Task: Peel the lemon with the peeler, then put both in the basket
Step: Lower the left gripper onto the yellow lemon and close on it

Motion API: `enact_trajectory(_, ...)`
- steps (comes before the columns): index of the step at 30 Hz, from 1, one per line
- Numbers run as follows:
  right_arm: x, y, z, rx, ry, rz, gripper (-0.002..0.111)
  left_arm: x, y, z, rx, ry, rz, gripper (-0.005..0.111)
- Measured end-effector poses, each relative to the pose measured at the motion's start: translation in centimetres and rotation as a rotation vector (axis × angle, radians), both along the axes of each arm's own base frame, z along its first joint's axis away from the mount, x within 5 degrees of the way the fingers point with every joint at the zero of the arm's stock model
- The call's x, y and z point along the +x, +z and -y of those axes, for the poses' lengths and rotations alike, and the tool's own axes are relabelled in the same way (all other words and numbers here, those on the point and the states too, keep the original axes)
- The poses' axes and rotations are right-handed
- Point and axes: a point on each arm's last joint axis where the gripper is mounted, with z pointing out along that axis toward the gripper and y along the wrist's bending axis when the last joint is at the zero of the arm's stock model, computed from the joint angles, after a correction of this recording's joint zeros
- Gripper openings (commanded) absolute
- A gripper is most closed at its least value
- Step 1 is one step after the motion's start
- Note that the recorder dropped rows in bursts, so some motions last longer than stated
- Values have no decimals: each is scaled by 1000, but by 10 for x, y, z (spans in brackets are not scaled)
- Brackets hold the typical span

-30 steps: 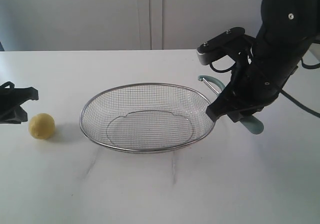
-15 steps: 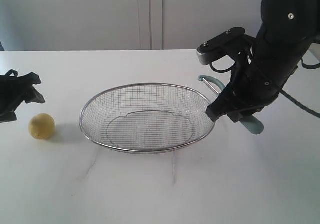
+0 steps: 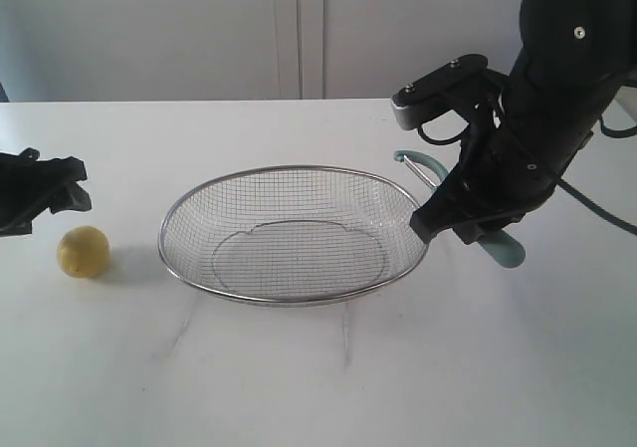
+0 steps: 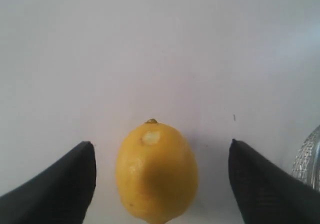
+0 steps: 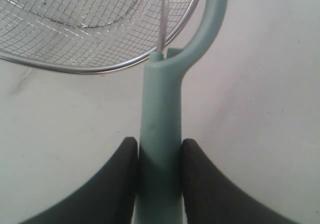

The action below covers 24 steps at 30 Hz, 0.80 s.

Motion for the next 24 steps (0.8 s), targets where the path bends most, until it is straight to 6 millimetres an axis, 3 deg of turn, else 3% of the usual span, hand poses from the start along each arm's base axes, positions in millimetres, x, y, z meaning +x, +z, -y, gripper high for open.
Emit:
enact_trajectory(7, 0, 0, 0, 0, 0, 0, 0, 21, -24, 17, 43, -100, -49, 76)
enact_trajectory(24, 0, 0, 0, 0, 0, 0, 0, 18, -27, 16, 104, -180, -72, 76)
